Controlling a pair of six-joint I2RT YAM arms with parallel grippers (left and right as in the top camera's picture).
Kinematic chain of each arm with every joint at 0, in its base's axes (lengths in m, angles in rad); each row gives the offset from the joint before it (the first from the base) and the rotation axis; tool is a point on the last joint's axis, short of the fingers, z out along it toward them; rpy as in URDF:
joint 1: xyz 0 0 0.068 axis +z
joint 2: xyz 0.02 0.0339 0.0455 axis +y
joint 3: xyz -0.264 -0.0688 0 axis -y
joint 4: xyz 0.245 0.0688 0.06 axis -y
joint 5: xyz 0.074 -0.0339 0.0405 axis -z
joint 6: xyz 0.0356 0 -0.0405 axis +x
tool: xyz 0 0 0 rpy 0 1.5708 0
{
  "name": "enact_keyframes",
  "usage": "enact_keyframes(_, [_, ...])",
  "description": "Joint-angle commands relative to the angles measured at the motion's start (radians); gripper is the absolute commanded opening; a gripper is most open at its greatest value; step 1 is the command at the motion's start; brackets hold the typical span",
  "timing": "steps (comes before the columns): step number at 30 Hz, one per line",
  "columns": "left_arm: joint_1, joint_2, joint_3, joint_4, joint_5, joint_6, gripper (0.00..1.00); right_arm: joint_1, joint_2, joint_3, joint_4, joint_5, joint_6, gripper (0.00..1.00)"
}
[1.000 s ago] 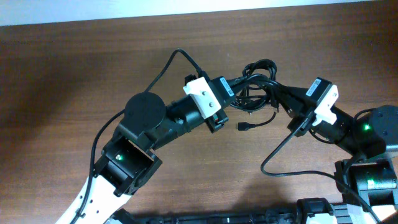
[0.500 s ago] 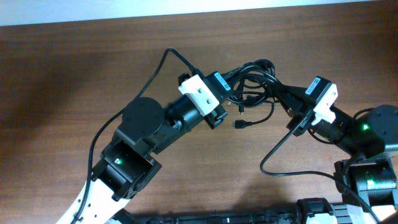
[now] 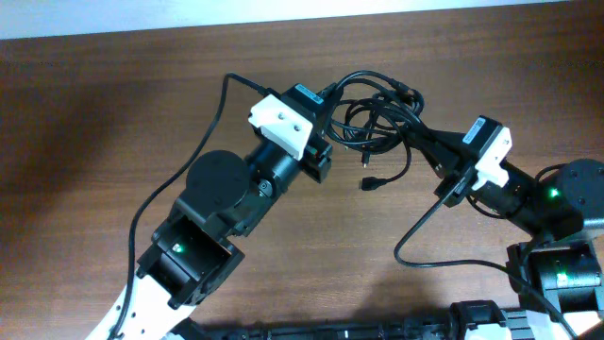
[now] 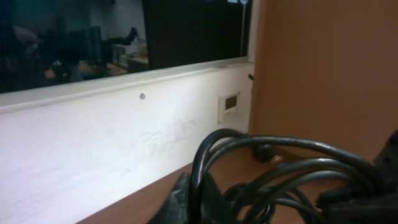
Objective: Untangle cables
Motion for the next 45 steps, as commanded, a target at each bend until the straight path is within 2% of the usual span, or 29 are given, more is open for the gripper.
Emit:
enact_keyframes(1, [0.025, -0.047, 0.014, 0.001, -0.124, 0.005, 0.13, -0.005, -0.005, 0.008, -0.003, 0.061, 0.001, 0.04])
enact_keyframes(3, [0.025, -0.047, 0.014, -0.010, -0.123, 0.005, 0.14, -0.005, -0.005, 0.008, -0.002, 0.067, 0.001, 0.04])
enact_keyframes(5, [0.024, -0.047, 0.014, -0.019, -0.121, 0.003, 0.10, -0.005, -0.005, 0.008, -0.002, 0.067, 0.001, 0.04])
enact_keyframes(6, [0.024, -0.047, 0.014, -0.024, -0.117, -0.017, 0.10, -0.005, -0.005, 0.008, 0.000, 0.067, 0.001, 0.04])
enact_keyframes(7, [0.024, -0.047, 0.014, -0.029, -0.100, -0.018, 0.16, -0.005, -0.005, 0.008, 0.005, 0.067, 0.002, 0.04])
enact_keyframes(10, [0.024, -0.045, 0.014, -0.066, -0.029, -0.017, 0.95, -0.005, -0.005, 0.008, 0.021, 0.065, 0.002, 0.04])
enact_keyframes(11, [0.024, -0.045, 0.014, -0.074, -0.024, -0.017, 0.99, -0.005, -0.005, 0.008, 0.029, 0.064, 0.002, 0.04])
enact_keyframes(15, [0.024, -0.037, 0.014, -0.084, 0.106, -0.017, 0.99, -0.005, -0.005, 0.008, 0.076, -0.008, 0.001, 0.04])
enact_keyframes(20, [0.024, -0.026, 0.014, -0.106, 0.127, -0.014, 1.00, -0.005, -0.005, 0.008, 0.090, -0.021, 0.001, 0.04])
enact_keyframes(21, [0.024, -0.024, 0.014, -0.109, 0.133, -0.014, 0.99, -0.005, -0.005, 0.008, 0.097, -0.020, 0.001, 0.04])
enact_keyframes(22, [0.024, -0.023, 0.014, -0.111, 0.133, -0.014, 0.77, -0.005, -0.005, 0.008, 0.109, -0.021, 0.002, 0.04])
enact_keyframes(24, [0.024, -0.023, 0.014, -0.114, 0.133, -0.014, 0.57, -0.005, -0.005, 0.008, 0.129, -0.021, 0.002, 0.04])
enact_keyframes(29, [0.024, -0.023, 0.014, -0.113, 0.132, -0.014, 0.56, -0.005, -0.005, 0.008, 0.137, -0.022, 0.005, 0.04])
enact_keyframes(30, [0.024, -0.023, 0.014, -0.113, 0.132, -0.014, 0.58, -0.005, -0.005, 0.008, 0.138, -0.024, 0.005, 0.04])
enact_keyframes(32, [0.024, -0.023, 0.014, -0.113, 0.132, -0.014, 0.70, -0.005, -0.005, 0.008, 0.142, -0.048, 0.005, 0.04])
enact_keyframes(34, [0.024, -0.023, 0.014, -0.114, 0.132, -0.014, 0.70, -0.005, -0.005, 0.008, 0.163, -0.078, 0.005, 0.04])
enact_keyframes(37, [0.024, -0.023, 0.014, -0.114, 0.132, -0.014, 0.46, -0.005, -0.005, 0.008, 0.163, -0.078, 0.005, 0.04])
enact_keyframes(40, [0.024, -0.023, 0.014, -0.113, 0.132, -0.014, 0.03, -0.005, -0.005, 0.008, 0.164, -0.089, 0.005, 0.04])
enact_keyframes(41, [0.024, -0.023, 0.014, -0.113, 0.132, -0.013, 0.00, -0.005, -0.005, 0.008, 0.164, -0.089, 0.005, 0.04])
enact_keyframes(45, [0.025, -0.023, 0.014, -0.113, 0.131, -0.014, 0.00, -0.005, -0.005, 0.008, 0.164, -0.089, 0.005, 0.04])
